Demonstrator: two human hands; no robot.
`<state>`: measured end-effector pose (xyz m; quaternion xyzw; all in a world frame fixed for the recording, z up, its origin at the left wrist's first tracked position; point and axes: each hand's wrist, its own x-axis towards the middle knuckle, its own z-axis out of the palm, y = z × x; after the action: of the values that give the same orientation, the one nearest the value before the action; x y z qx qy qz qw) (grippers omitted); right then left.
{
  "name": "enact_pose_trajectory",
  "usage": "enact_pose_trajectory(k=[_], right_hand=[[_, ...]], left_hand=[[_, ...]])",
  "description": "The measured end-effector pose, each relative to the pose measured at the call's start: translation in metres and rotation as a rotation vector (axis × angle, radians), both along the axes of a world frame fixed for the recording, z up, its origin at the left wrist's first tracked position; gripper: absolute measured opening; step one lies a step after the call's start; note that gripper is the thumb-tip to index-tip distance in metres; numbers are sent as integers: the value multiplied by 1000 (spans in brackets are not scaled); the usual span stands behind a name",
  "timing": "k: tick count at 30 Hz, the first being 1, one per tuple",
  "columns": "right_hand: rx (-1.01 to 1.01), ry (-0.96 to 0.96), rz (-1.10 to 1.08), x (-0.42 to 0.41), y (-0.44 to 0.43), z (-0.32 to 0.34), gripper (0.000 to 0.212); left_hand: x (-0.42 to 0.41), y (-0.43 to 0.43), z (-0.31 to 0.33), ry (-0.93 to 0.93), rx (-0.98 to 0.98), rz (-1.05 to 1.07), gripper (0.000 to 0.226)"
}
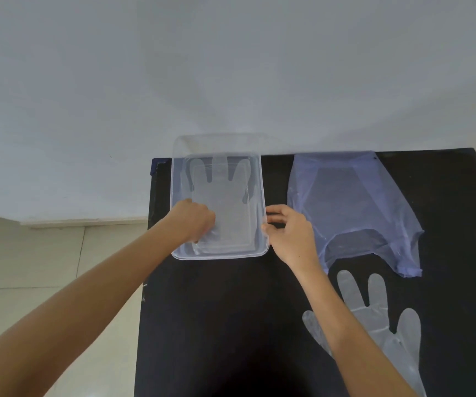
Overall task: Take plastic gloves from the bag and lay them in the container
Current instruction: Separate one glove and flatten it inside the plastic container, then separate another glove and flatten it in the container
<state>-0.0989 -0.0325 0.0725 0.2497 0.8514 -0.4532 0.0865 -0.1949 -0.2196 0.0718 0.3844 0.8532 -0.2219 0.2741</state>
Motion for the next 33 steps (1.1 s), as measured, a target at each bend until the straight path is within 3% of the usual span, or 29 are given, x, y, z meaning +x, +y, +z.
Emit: enact_pose_trajectory(k=[4, 11, 22, 27, 33], right_hand=[[0, -7, -2, 0, 0, 0, 33], [17, -6, -5, 2, -2, 0, 33], [8, 4, 1, 4, -1, 2, 33], [-51, 30, 0, 8, 1, 7, 33], [-68, 102, -99, 54, 23, 32, 31]], left_hand=[[4, 3, -12, -55, -41, -23, 41], [4, -3, -19, -22, -3, 43, 29], [9, -6, -16, 2, -2, 23, 39], [20, -3, 15, 13, 254, 209, 29], [82, 13, 52, -85, 834, 649, 18]])
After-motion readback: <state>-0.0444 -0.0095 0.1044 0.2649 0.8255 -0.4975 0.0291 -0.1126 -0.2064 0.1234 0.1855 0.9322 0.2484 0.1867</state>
